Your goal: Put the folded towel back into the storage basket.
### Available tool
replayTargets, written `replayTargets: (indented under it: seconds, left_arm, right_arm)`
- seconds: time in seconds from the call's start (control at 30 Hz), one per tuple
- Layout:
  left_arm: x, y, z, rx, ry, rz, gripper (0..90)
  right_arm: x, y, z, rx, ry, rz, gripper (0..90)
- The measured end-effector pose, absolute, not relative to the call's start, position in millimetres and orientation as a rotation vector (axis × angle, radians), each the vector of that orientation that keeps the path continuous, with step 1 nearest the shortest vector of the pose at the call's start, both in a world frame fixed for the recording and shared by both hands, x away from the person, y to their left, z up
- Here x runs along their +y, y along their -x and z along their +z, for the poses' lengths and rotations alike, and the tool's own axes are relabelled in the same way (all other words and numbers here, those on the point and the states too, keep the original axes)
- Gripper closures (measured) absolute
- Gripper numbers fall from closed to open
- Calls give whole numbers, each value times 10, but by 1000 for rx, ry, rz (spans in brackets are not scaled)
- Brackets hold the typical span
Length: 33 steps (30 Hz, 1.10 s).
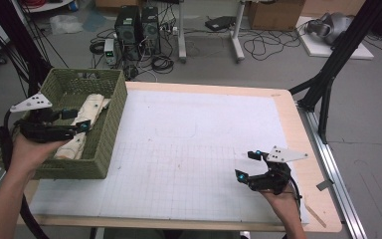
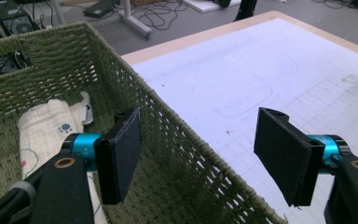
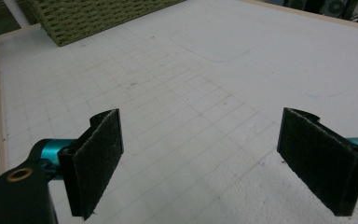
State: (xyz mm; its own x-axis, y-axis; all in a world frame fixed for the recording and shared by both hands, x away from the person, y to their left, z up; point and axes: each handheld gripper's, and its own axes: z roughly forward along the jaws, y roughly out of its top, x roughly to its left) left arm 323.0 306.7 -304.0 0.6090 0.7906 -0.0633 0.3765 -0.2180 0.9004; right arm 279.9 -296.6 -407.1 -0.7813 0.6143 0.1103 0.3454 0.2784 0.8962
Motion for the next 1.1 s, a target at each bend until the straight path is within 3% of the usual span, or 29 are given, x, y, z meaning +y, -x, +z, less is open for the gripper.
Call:
replayTargets:
  seconds: [1.1]
  left_arm:
    - [2806, -3158, -3020, 883, -1780, 518, 272]
  right_arm:
    - [-2960, -2788, -4056, 2286, -879, 1505, 125]
